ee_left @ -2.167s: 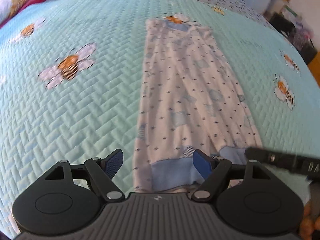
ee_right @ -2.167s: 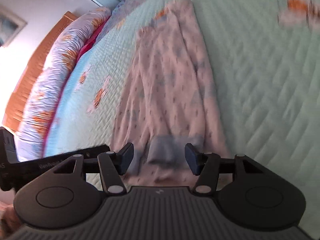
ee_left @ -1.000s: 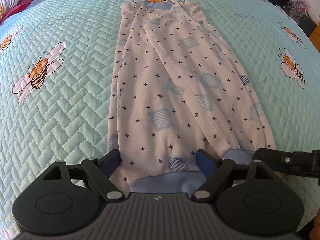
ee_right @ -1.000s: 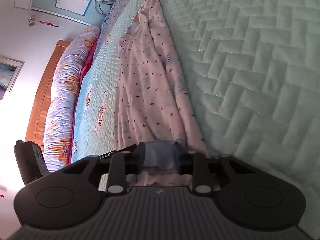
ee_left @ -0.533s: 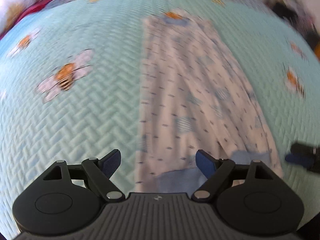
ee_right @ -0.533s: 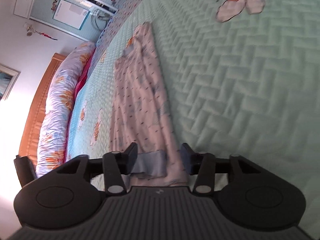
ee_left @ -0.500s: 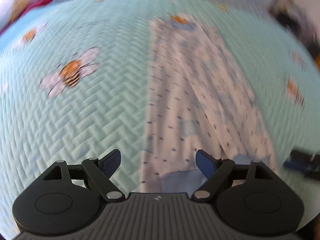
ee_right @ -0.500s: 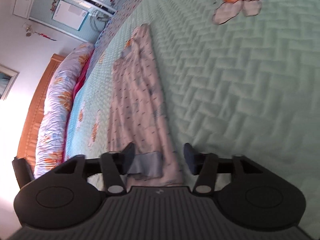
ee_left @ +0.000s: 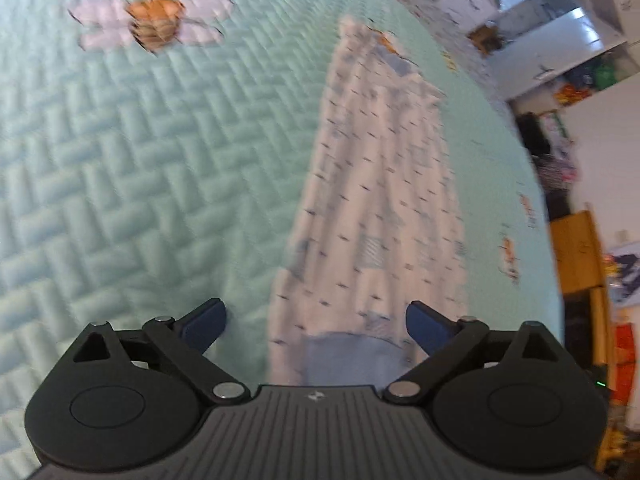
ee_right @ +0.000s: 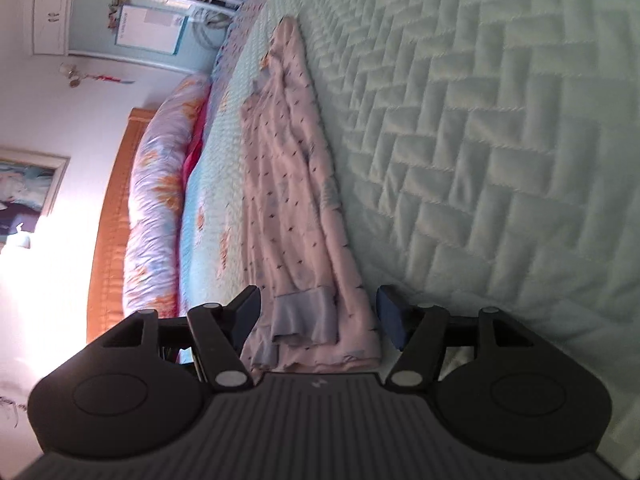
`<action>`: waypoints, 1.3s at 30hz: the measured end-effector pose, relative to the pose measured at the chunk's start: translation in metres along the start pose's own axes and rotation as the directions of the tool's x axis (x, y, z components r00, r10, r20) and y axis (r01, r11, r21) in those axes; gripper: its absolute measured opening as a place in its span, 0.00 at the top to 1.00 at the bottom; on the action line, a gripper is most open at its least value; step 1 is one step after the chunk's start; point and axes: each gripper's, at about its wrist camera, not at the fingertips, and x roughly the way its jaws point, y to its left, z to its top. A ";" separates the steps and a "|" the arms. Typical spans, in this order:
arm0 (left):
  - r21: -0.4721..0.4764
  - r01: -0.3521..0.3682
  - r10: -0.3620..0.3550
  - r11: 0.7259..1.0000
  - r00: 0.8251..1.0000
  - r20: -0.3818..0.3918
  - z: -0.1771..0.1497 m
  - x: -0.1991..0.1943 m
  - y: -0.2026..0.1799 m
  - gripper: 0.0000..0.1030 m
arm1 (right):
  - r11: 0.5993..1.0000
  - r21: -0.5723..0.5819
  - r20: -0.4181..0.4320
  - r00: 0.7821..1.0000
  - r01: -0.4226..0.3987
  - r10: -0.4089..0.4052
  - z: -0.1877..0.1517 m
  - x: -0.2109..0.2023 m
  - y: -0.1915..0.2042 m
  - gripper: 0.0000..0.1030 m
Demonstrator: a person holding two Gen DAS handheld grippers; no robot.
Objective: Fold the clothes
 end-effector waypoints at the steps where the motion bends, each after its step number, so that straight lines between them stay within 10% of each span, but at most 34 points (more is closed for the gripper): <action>1: -0.003 0.022 -0.022 1.000 1.000 -0.012 0.000 0.002 0.000 0.00 | 1.000 0.001 -0.012 1.000 -0.009 0.009 0.002 0.002 0.000 0.37; 11: -0.109 0.234 -0.244 0.966 0.965 -0.095 0.002 0.023 0.009 0.01 | 0.997 -0.053 -0.148 0.988 -0.053 0.044 0.012 0.035 0.018 0.37; 22: -0.149 0.294 -0.314 0.944 0.940 -0.133 0.006 0.025 0.026 0.15 | 0.996 -0.012 -0.215 0.973 -0.091 0.086 0.017 0.044 0.011 0.51; 29: -0.177 0.280 -0.309 0.943 0.937 -0.165 -0.001 0.036 0.036 0.76 | 0.995 -0.003 -0.249 0.964 -0.099 0.095 0.018 0.047 0.010 0.52; 39: -0.212 0.319 -0.357 0.924 0.917 -0.175 0.000 0.031 0.044 0.71 | 0.993 0.008 -0.251 0.961 -0.116 0.115 0.015 0.040 0.002 0.61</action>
